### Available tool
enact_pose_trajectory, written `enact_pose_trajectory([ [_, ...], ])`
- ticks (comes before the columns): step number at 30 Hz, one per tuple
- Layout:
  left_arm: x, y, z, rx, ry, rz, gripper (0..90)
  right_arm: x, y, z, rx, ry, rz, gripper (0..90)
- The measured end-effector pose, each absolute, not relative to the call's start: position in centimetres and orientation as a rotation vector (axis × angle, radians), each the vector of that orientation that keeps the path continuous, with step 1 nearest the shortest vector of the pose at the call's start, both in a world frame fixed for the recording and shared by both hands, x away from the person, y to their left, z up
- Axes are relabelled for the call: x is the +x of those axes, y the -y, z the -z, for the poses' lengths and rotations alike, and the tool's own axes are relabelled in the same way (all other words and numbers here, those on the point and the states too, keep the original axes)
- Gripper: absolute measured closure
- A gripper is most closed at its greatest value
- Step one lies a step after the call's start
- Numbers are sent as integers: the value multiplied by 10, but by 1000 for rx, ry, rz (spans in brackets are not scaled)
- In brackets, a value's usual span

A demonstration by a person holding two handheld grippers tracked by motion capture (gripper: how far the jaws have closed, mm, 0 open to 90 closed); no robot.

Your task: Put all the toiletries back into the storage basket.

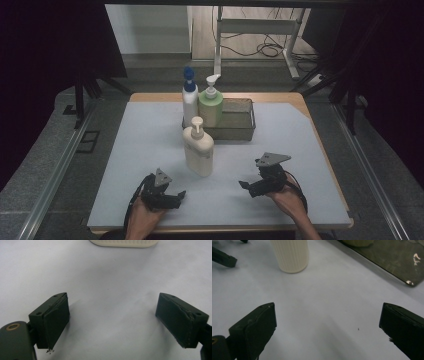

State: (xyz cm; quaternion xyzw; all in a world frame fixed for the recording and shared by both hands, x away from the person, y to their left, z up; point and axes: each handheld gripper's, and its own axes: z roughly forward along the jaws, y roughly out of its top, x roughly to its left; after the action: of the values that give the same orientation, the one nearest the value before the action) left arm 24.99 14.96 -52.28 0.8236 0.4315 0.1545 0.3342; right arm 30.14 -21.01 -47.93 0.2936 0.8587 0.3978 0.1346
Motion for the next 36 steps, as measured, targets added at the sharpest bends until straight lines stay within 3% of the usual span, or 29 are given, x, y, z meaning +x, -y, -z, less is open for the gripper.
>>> enact_pose_trajectory([
  [36,250,-150,524,2149,-1125,-409,114,316,159,451,811,-2514,-1257,36],
])
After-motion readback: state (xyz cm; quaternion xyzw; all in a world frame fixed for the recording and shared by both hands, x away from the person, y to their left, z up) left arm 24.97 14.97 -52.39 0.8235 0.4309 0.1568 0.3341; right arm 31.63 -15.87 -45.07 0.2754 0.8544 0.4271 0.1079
